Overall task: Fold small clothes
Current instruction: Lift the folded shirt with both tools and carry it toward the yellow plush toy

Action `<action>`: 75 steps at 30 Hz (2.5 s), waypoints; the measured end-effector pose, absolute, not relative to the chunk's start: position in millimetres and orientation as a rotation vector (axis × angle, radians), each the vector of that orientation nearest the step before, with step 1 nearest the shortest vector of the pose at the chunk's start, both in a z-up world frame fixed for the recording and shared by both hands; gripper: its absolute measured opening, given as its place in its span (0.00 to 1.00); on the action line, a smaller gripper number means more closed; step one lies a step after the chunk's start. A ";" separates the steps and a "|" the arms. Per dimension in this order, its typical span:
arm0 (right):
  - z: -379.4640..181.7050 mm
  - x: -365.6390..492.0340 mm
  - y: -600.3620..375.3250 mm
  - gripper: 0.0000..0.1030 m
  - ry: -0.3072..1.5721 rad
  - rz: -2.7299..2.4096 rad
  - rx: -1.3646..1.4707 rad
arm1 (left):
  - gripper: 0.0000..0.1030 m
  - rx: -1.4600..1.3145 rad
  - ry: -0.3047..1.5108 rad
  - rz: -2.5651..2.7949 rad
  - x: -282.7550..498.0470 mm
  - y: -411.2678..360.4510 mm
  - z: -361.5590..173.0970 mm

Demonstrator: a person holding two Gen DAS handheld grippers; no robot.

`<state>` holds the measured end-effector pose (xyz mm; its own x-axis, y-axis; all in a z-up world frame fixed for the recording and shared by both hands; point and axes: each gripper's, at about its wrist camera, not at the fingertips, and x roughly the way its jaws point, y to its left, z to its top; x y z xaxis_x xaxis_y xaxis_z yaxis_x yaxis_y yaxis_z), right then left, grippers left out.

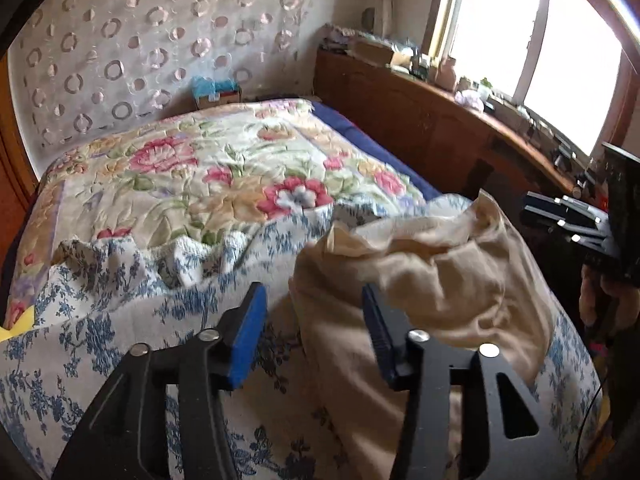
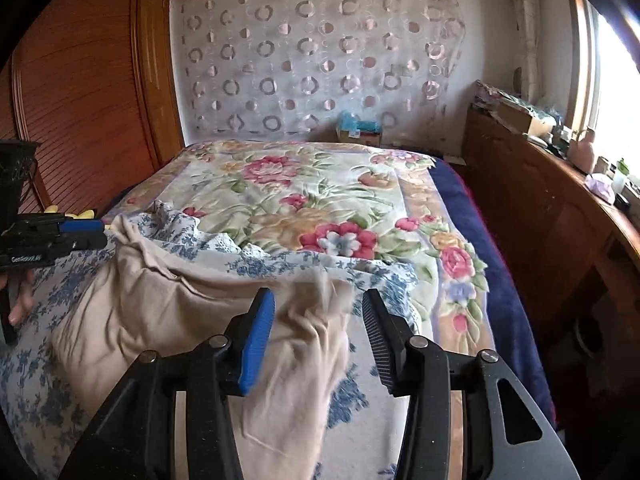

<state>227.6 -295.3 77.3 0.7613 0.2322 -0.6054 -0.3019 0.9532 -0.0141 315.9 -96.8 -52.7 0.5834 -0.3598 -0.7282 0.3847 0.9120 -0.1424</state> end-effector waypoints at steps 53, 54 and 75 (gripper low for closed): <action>55.9 251.9 -306.2 0.41 0.853 0.360 0.013 | 0.22 -0.043 0.945 -0.530 350.9 -113.3 -89.4; 53.2 251.9 -305.3 0.29 0.859 0.388 0.025 | 0.18 -0.060 0.963 -0.551 352.0 -113.5 -89.3; 145.7 215.7 -245.7 0.14 0.543 0.679 -0.142 | 0.11 -0.155 0.564 -0.298 203.0 18.1 38.1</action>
<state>215.7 -245.7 145.7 0.6456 0.5587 -0.5207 -0.6309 0.7744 0.0486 203.0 18.1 38.1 0.8039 -0.3188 -0.5021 0.2348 0.9457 -0.2247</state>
